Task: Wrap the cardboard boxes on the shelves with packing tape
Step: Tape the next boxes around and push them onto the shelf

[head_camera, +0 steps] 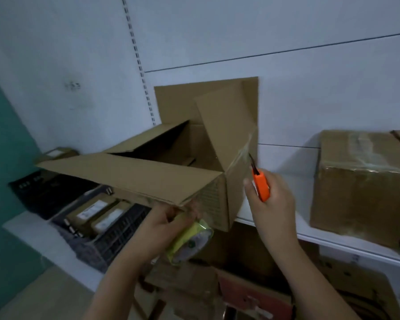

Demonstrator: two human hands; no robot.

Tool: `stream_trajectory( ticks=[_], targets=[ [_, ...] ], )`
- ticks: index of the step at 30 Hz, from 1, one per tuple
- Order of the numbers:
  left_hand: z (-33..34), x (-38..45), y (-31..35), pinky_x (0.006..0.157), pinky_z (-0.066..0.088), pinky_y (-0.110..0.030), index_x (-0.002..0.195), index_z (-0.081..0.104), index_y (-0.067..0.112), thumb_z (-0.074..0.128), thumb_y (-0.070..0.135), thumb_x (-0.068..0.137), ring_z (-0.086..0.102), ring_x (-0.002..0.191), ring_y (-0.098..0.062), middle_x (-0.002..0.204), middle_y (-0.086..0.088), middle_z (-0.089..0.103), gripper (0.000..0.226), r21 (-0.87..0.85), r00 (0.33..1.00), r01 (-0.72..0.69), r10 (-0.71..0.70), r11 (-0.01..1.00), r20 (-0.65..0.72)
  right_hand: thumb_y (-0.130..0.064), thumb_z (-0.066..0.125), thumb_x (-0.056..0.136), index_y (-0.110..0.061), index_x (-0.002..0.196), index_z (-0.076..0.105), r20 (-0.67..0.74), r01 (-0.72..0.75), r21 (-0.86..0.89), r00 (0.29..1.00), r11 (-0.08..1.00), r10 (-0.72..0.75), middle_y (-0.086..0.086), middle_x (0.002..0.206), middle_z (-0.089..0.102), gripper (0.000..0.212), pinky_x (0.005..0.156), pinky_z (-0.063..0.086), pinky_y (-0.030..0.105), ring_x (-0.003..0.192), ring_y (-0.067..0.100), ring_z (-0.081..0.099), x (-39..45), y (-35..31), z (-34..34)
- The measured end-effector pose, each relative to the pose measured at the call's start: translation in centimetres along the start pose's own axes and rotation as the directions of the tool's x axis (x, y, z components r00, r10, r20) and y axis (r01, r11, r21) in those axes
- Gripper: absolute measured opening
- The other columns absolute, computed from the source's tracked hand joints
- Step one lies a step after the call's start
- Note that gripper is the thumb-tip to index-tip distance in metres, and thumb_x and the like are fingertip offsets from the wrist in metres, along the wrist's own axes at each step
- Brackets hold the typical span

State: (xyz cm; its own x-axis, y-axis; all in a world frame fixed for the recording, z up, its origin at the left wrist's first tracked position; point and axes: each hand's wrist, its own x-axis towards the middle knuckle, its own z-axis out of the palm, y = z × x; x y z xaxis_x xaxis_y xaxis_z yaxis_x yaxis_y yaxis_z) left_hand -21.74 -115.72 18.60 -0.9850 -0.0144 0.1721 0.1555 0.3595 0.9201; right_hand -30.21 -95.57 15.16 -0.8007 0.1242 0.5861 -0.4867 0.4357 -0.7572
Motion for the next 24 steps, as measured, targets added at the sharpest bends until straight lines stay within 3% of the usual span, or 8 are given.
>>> stream_trajectory(
  ticks=[3, 6, 7, 9, 11, 14, 20, 24],
  targets=[
    [-4.8, -1.5, -0.7, 0.059, 0.048, -0.02, 0.074, 0.071, 0.02, 0.058, 0.009, 0.097, 0.064, 0.063, -0.007, 0.07, 0.002, 0.069, 0.029, 0.057, 0.99, -0.059, 0.066, 0.997, -0.126, -0.046, 0.062, 0.091, -0.029, 0.124, 0.061, -0.042, 0.037, 0.032, 0.998, 0.999, -0.036, -0.01, 0.111, 0.055, 0.037, 0.079, 0.035, 0.007, 0.093, -0.001, 0.051, 0.7, -3.0, 1.2],
    [-10.0, -2.5, -1.8, 0.059, 0.048, -0.03, 0.075, 0.068, 0.029, 0.06, 0.026, 0.095, 0.059, 0.062, -0.012, 0.069, 0.003, 0.064, 0.021, 0.078, 0.962, -0.167, 0.18, 0.983, -0.206, -0.054, 0.059, 0.091, -0.033, 0.125, 0.06, -0.028, 0.089, -0.036, 0.996, 0.995, -0.09, -0.011, 0.111, 0.056, 0.04, 0.083, 0.042, 0.023, 0.099, 0.004, 0.052, 3.2, -5.7, 2.6],
    [-11.4, -2.7, -2.1, 0.06, 0.048, -0.034, 0.075, 0.068, 0.031, 0.061, 0.031, 0.09, 0.059, 0.064, -0.014, 0.072, 0.003, 0.064, 0.017, 0.059, 0.948, -0.202, 0.211, 0.978, -0.238, -0.058, 0.056, 0.091, -0.03, 0.108, 0.065, 0.03, 0.06, -0.067, 0.998, 0.996, -0.058, -0.008, 0.099, 0.058, 0.034, 0.078, 0.046, 0.028, 0.09, 0.009, 0.056, 4.1, -6.2, 3.2],
    [-13.9, -2.9, -2.2, 0.062, 0.051, -0.029, 0.076, 0.07, 0.035, 0.065, 0.035, 0.091, 0.063, 0.07, -0.012, 0.079, 0.004, 0.068, 0.015, 0.042, 0.917, -0.273, 0.274, 0.961, -0.29, -0.064, 0.055, 0.09, -0.017, 0.073, 0.054, 0.179, -0.078, -0.143, 0.978, 0.987, 0.103, 0.005, 0.071, 0.056, 0.05, 0.067, 0.052, 0.04, 0.068, 0.024, 0.059, 5.6, -6.4, 4.2],
    [-15.5, -2.8, -2.1, 0.063, 0.052, -0.022, 0.078, 0.069, 0.038, 0.06, 0.032, 0.091, 0.065, 0.076, -0.007, 0.085, 0.008, 0.07, 0.016, 0.047, 0.901, -0.33, 0.329, 0.943, -0.282, -0.063, 0.058, 0.088, -0.013, 0.068, 0.05, 0.311, -0.191, -0.245, 0.913, 0.95, 0.264, 0.009, 0.062, 0.051, 0.054, 0.057, 0.048, 0.036, 0.054, 0.024, 0.055, 6.0, -6.2, 5.0],
    [-17.0, -1.9, -1.8, 0.065, 0.052, -0.023, 0.083, 0.067, 0.036, 0.057, 0.024, 0.095, 0.064, 0.078, -0.007, 0.087, 0.009, 0.068, 0.02, 0.08, 0.899, -0.376, 0.385, 0.923, -0.211, -0.058, 0.064, 0.087, -0.01, 0.079, 0.064, 0.389, -0.304, -0.198, 0.848, 0.932, 0.359, 0.005, 0.058, 0.049, 0.048, 0.045, 0.038, 0.024, 0.043, 0.014, 0.046, 5.6, -6.3, 5.2],
    [-17.7, 3.0, 1.4, 0.064, 0.049, -0.018, 0.089, 0.069, 0.016, 0.058, 0.017, 0.098, 0.061, 0.075, -0.006, 0.085, 0.008, 0.07, 0.014, -0.16, 0.896, -0.434, 0.405, 0.887, -0.181, -0.056, 0.049, 0.096, -0.01, 0.084, 0.053, 0.246, -0.476, 0.077, 0.86, 0.876, 0.446, 0.01, 0.055, 0.05, 0.048, 0.057, 0.042, 0.034, 0.047, 0.019, 0.046, 3.8, -5.9, 5.8],
    [-18.2, 9.6, 2.3, 0.084, 0.05, -0.037, 0.08, 0.072, 0.027, 0.061, 0.02, 0.096, 0.062, 0.085, -0.016, 0.088, 0.003, 0.07, 0.02, -0.427, 0.962, -0.273, 0.236, 0.862, -0.138, -0.058, 0.047, 0.097, -0.02, 0.09, 0.057, 0.044, -0.377, 0.153, 0.926, 0.914, 0.375, 0.008, 0.054, 0.048, 0.04, 0.059, 0.042, 0.036, 0.048, 0.018, 0.047, 2.6, -6.0, 6.2]
  ],
)
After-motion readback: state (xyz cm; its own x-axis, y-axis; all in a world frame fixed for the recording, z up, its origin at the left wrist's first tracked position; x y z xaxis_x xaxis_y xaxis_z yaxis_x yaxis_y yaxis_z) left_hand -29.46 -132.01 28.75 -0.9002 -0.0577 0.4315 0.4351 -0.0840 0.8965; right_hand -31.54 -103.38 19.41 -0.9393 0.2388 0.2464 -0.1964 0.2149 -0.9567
